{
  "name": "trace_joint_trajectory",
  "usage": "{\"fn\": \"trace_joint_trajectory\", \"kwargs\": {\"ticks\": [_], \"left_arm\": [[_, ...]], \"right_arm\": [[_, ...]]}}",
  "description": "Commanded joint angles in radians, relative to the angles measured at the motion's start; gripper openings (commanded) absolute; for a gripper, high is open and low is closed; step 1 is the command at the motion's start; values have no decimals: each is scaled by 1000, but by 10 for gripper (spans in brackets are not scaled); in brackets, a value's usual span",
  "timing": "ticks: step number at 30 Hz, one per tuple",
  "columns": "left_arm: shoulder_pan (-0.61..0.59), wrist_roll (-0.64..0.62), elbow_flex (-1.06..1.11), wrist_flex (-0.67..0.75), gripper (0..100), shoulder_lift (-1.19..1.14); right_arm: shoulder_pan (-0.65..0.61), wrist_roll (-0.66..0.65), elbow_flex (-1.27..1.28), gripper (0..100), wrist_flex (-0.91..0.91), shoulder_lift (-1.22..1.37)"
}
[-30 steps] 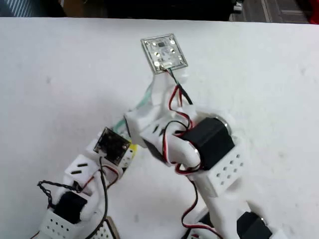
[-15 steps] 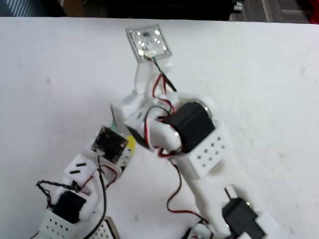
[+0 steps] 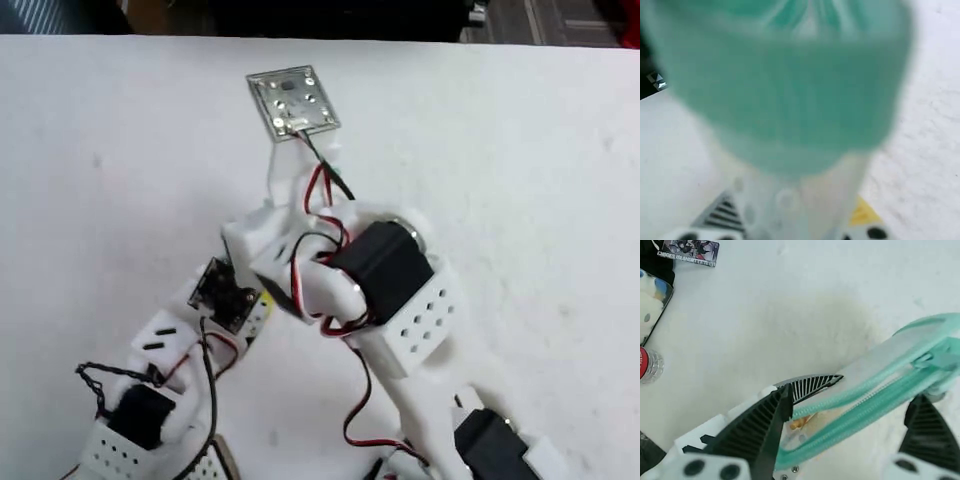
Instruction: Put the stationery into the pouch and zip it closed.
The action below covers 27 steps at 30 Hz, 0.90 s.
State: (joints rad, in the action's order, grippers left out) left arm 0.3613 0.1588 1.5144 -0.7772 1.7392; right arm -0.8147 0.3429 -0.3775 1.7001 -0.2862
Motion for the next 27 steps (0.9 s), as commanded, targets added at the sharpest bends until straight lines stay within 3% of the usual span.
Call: {"fn": "trace_joint_trajectory", "kwargs": {"ticks": [1, 8, 14, 19, 27], "left_arm": [[7, 8, -18, 35, 23, 16], [15, 8, -25, 29, 25, 16], [7, 8, -35, -37, 200, 16], [7, 8, -92, -126, 215, 16], [7, 8, -130, -190, 229, 16]], "right_arm": [[13, 6, 2, 334, 10, -21], [10, -5, -5, 317, -24, 45], [13, -115, -106, 161, -16, 165], [44, -123, -186, 12, 13, 229], [216, -115, -308, 16, 12, 289]]}}
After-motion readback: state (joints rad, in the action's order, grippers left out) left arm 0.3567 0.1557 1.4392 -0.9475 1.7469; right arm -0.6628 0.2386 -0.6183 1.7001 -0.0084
